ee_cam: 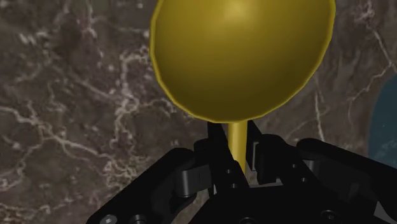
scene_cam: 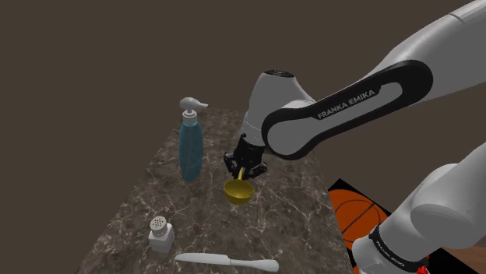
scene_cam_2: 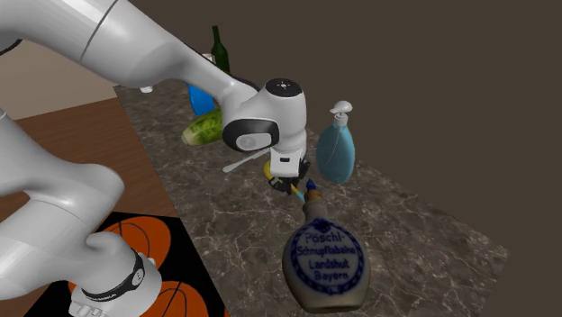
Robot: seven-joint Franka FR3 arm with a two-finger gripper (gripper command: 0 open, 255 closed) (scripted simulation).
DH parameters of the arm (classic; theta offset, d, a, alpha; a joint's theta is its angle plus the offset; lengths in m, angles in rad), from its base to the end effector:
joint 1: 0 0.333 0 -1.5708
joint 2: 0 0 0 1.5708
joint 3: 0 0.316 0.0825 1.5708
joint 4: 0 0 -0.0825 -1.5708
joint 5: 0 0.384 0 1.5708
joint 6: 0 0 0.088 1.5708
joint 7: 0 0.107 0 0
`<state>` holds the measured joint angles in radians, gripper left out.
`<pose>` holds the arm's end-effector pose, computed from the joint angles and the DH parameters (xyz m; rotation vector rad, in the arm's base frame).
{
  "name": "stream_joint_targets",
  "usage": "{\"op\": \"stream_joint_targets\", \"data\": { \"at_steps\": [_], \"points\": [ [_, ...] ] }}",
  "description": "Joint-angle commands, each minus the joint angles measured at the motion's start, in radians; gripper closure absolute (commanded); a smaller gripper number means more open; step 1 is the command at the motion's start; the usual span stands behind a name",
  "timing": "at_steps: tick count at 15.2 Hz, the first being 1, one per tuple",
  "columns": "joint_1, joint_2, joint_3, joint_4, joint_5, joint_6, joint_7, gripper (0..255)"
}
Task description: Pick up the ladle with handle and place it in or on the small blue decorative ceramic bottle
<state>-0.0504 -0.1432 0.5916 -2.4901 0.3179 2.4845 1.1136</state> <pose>0.4047 0.2399 0.3421 -2.7231 1.1726 0.0179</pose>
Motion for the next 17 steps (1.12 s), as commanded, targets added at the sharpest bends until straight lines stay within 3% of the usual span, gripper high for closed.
{"op": "stream_joint_targets", "data": {
  "at_steps": [1,17],
  "points": [
    [0.002,-0.026,-0.006,0.009,0.01,-0.033,-0.006,255],
    [0.007,-0.165,-0.052,0.121,0.028,-0.278,-0.008,255]
  ]
}}
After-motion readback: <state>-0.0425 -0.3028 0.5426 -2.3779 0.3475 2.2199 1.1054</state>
